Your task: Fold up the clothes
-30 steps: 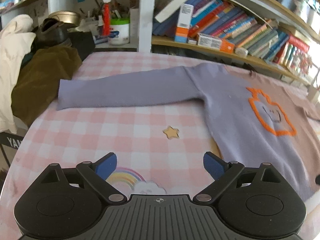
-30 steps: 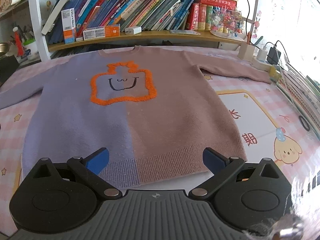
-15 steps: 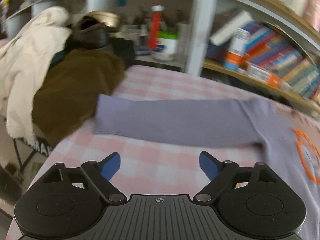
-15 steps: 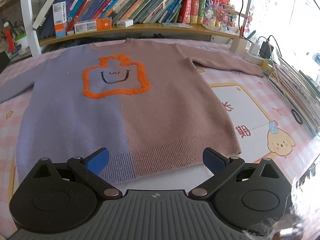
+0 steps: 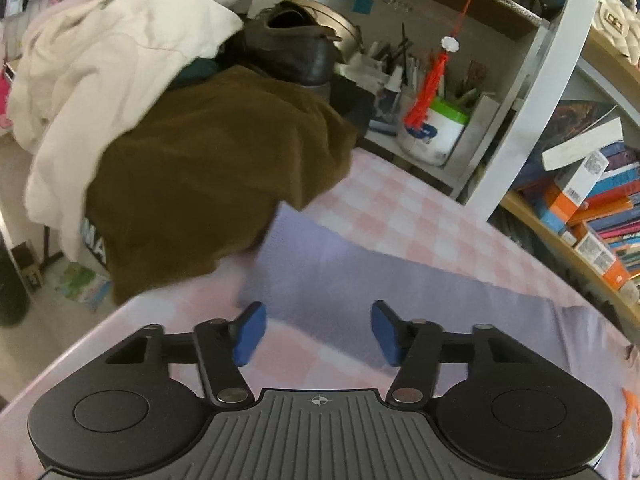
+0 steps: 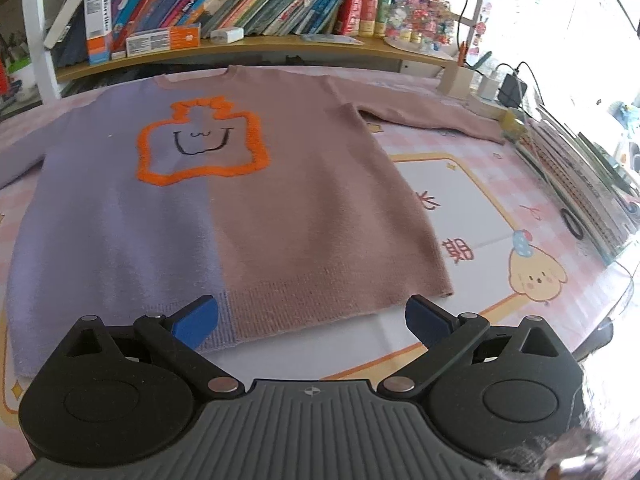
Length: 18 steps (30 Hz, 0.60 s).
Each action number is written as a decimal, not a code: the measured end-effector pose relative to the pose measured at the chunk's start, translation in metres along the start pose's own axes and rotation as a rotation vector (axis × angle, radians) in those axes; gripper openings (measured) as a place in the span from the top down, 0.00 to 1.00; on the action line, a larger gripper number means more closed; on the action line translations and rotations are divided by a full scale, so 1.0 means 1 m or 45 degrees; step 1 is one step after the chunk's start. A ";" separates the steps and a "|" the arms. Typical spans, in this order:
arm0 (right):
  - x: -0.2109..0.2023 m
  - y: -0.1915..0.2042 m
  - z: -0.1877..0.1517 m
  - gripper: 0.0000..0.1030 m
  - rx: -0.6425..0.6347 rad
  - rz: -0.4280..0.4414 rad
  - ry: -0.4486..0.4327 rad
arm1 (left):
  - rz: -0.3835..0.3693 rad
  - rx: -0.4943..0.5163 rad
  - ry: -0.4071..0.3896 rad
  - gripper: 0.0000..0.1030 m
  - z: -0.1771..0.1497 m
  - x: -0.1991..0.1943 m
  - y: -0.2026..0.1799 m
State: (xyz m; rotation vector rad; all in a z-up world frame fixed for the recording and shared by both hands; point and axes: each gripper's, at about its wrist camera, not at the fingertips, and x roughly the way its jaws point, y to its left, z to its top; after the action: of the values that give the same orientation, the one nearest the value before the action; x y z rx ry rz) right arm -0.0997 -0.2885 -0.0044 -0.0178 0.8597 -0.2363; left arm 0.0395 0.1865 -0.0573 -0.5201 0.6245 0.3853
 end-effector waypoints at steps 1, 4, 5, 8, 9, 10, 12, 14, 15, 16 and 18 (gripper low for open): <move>0.000 0.000 0.000 0.02 -0.001 -0.004 0.001 | -0.027 -0.017 0.003 0.58 0.000 0.003 -0.002; -0.001 -0.002 -0.001 0.02 -0.001 -0.018 0.004 | -0.105 -0.080 0.009 0.68 -0.004 0.009 -0.006; -0.001 -0.003 -0.001 0.02 0.001 -0.023 0.005 | -0.126 -0.104 0.014 0.78 -0.006 0.012 -0.006; -0.001 -0.005 -0.001 0.02 0.006 -0.034 0.008 | -0.146 -0.141 0.023 0.80 -0.006 0.016 -0.009; -0.001 -0.006 -0.001 0.02 0.008 -0.037 0.009 | -0.131 -0.137 0.027 0.80 -0.005 0.017 -0.011; -0.001 -0.006 -0.001 0.02 0.009 -0.040 0.010 | -0.098 -0.117 0.019 0.80 -0.002 0.016 -0.013; -0.001 -0.008 -0.001 0.02 0.013 -0.045 0.012 | -0.036 -0.048 -0.041 0.76 0.004 0.011 -0.016; 0.000 -0.009 -0.001 0.02 0.015 -0.047 0.014 | 0.033 0.029 -0.080 0.67 0.008 0.011 -0.015; 0.000 -0.010 -0.001 0.02 0.017 -0.048 0.016 | 0.068 0.048 -0.080 0.66 0.011 0.014 -0.012; -0.001 -0.011 -0.001 0.02 0.018 -0.051 0.015 | 0.102 0.067 -0.080 0.66 0.013 0.017 -0.008; -0.001 -0.012 -0.002 0.02 0.022 -0.057 0.013 | 0.150 0.073 -0.085 0.66 0.017 0.022 0.000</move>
State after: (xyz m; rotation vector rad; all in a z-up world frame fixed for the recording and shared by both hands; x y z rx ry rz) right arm -0.1041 -0.3002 -0.0031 -0.0200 0.8678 -0.2862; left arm 0.0637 0.1998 -0.0593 -0.4149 0.6019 0.4928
